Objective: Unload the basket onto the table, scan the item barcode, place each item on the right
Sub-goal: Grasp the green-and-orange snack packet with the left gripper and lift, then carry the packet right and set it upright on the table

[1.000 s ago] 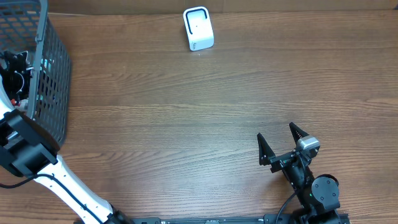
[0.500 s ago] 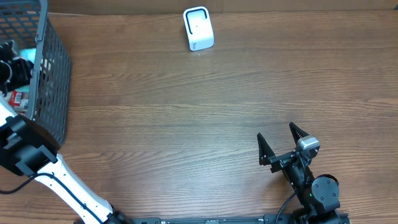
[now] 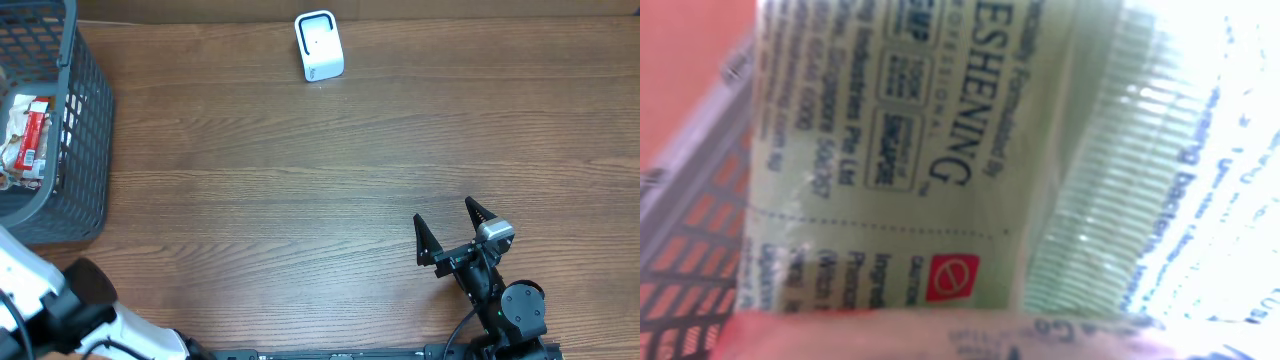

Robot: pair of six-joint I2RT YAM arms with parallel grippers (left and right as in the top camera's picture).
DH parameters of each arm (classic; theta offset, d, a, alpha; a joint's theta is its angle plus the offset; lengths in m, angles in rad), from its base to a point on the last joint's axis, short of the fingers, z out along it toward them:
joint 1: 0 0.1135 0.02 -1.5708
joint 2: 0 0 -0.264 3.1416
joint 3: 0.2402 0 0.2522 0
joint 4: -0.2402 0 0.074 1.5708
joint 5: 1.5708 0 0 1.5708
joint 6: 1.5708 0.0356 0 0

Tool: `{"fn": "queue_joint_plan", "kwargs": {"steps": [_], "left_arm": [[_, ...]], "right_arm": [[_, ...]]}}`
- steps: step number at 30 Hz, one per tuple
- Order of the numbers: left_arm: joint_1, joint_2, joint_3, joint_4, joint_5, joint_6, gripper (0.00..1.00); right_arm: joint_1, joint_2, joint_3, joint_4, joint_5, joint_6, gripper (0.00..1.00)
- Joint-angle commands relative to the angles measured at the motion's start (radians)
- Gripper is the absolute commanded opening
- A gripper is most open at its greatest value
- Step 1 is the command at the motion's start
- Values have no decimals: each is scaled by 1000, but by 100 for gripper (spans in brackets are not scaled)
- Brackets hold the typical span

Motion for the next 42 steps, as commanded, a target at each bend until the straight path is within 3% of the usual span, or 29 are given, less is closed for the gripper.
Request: {"fn": "queue_joint_plan", "kwargs": {"steps": [1,11,17,23,32,38,42], "left_arm": [[-49,-112,28,1,24,-71,41],[-465,-180,24,-175,-144,-200,35],[-805,-109,18,-215,-261,-314,34],[-1033,26,18,-214,-285,-399,35],[-1273,274,18,-147,-311,-526,39],[-1342,420,18,-100,-341,-729,38],[-1344,475,18,-71,-335,-851,33]], "right_arm": [[-5,-7,-10,2,5,3,100],[-5,-7,-10,2,5,3,100],[-5,-7,-10,2,5,3,100],[-5,-7,-10,2,5,3,100],[-5,-7,-10,2,5,3,100],[-5,-7,-10,2,5,3,100],[-5,-7,-10,2,5,3,100]]}}
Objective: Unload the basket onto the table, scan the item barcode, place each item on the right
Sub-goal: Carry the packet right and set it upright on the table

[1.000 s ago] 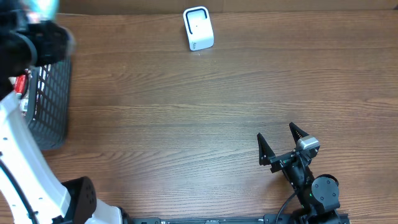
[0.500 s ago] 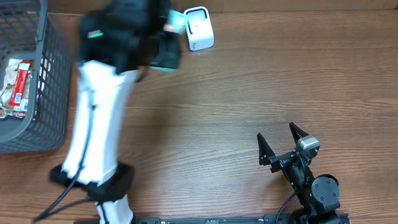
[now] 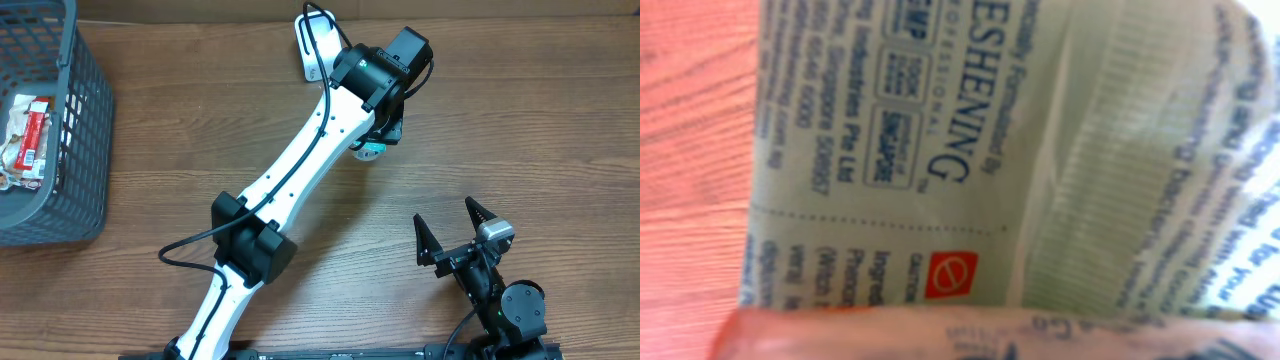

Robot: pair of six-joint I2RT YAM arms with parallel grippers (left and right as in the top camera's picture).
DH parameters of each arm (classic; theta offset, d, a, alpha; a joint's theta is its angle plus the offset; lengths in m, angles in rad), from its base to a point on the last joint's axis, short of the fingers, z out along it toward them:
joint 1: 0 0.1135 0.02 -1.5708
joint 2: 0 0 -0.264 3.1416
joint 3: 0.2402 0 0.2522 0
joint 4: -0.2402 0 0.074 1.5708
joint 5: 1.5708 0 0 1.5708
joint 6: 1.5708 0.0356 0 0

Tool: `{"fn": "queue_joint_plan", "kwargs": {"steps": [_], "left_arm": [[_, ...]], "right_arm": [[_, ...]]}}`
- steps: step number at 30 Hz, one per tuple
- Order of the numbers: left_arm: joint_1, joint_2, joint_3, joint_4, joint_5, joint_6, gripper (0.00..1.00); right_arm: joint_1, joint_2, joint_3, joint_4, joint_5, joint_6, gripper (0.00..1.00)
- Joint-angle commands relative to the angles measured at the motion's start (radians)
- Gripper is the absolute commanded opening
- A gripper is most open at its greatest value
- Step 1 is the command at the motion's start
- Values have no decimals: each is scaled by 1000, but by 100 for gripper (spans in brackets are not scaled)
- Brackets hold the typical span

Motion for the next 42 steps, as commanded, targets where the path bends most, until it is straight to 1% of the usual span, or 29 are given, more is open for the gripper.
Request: {"fn": "queue_joint_plan", "kwargs": {"steps": [1,6,8,10,15,19,22,24,27,29,30,31,32,37,42], "left_arm": [[6,18,14,20,-25,-147,33],[-28,77,14,43,-8,-173,33],[-55,124,14,46,-6,-233,33],[-80,165,14,52,-6,-264,33],[-128,225,14,90,-6,-265,34],[-143,247,14,99,0,-288,37],[-143,253,14,98,33,-291,40],[-140,253,14,93,58,-290,49],[-140,253,14,76,79,-256,57],[-138,252,14,74,105,-220,67],[-137,252,14,74,117,-204,83],[-136,252,14,74,120,-196,94],[-136,250,14,72,120,-195,100],[-136,237,15,70,116,-182,100],[-136,190,16,66,67,-181,100]], "right_arm": [[-4,-7,-10,2,5,3,100],[-4,-7,-10,2,5,3,100],[-4,-7,-10,2,5,3,100],[-4,-7,-10,2,5,3,100],[-4,-7,-10,2,5,3,100],[-4,-7,-10,2,5,3,100],[-4,-7,-10,2,5,3,100],[-4,-7,-10,2,5,3,100],[-4,-7,-10,2,5,3,100],[-4,-7,-10,2,5,3,100],[-4,-7,-10,2,5,3,100],[-4,-7,-10,2,5,3,100],[-4,-7,-10,2,5,3,100],[-4,-7,-10,2,5,3,100],[-4,-7,-10,2,5,3,100]]}}
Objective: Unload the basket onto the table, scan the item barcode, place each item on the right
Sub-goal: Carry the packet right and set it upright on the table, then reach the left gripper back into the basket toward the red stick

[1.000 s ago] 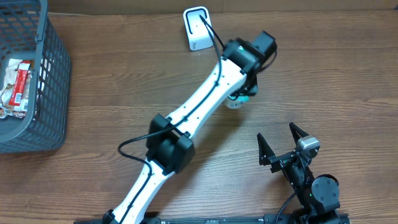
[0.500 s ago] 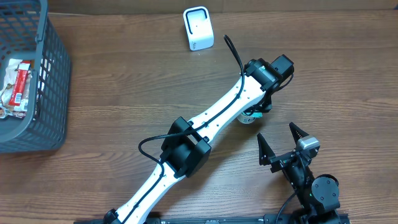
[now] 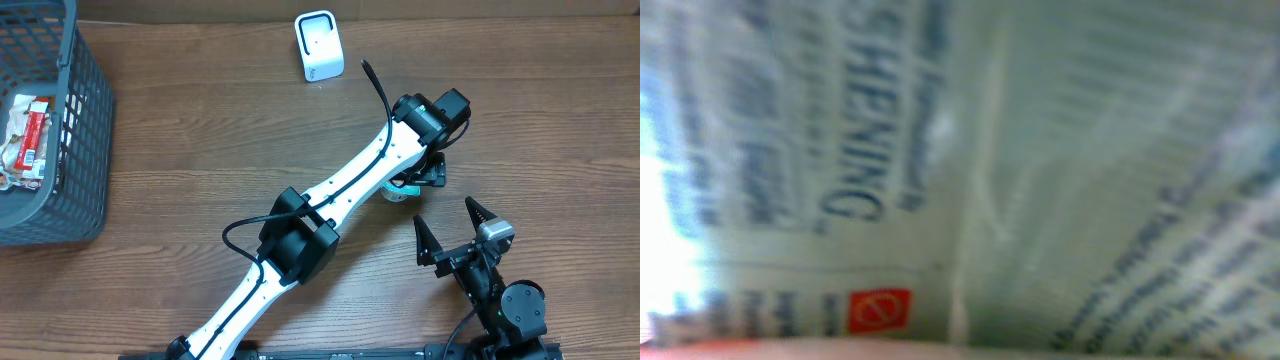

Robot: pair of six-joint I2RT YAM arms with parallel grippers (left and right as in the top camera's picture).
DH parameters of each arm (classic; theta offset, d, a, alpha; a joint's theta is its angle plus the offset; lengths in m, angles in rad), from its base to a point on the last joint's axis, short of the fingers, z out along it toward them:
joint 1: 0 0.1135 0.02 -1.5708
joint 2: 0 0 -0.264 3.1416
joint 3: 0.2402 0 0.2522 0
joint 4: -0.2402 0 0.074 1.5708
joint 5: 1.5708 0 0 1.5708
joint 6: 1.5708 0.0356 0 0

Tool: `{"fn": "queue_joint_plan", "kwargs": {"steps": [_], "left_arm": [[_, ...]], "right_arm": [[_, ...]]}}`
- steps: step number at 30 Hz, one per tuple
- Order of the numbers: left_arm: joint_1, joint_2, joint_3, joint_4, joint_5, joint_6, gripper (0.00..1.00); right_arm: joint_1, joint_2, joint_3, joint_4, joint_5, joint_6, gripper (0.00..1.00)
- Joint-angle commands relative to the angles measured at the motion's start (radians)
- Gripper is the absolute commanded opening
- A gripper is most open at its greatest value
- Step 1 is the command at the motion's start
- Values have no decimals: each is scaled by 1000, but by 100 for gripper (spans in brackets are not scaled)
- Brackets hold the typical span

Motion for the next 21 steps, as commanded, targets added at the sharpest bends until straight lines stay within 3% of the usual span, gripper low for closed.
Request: {"fn": "queue_joint_plan", "kwargs": {"steps": [1,12,15,21], "left_arm": [[6,-59,16,-4,-40,24,100],[30,-272,16,-3,-184,143,100],[97,-355,16,-10,-255,250,100],[258,-474,16,-68,-376,317,100]], "right_arm": [[-5,-7,-10,2,4,3,100],[-5,-7,-10,2,4,3,100],[-5,-7,-10,2,4,3,100],[-5,-7,-10,2,4,3,100]]}}
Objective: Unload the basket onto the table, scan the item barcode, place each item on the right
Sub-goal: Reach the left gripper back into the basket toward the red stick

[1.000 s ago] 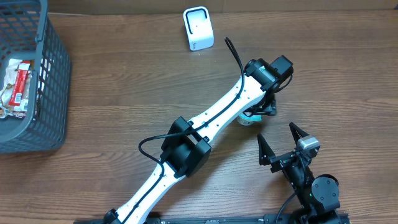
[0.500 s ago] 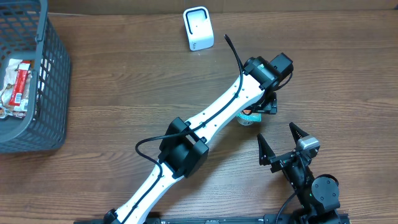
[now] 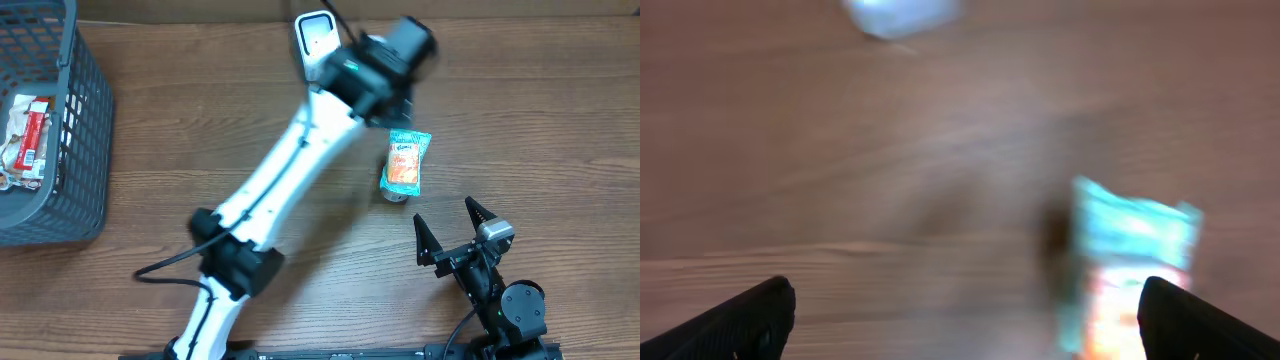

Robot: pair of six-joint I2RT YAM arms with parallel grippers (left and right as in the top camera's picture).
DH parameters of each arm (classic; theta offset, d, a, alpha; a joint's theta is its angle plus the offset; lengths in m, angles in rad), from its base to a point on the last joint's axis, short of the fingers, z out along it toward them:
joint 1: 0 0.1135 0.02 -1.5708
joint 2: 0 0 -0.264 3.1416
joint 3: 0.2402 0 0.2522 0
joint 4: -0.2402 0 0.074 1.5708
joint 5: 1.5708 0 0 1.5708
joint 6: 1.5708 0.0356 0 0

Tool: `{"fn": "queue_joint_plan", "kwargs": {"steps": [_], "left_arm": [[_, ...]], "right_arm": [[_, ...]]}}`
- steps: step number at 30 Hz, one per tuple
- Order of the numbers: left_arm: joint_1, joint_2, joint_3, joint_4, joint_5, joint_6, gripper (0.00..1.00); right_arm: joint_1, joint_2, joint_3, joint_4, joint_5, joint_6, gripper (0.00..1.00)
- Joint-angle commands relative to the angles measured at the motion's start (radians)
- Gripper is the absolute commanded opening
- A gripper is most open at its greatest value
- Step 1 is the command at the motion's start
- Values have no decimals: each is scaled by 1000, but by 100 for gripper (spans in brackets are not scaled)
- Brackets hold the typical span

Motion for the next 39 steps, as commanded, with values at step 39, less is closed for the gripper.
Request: {"fn": "queue_joint_plan", "kwargs": {"steps": [39], "left_arm": [[1299,84,16,45,109,725,100]], "right_arm": [[-5,-7,-10,3,5,3,100]]}}
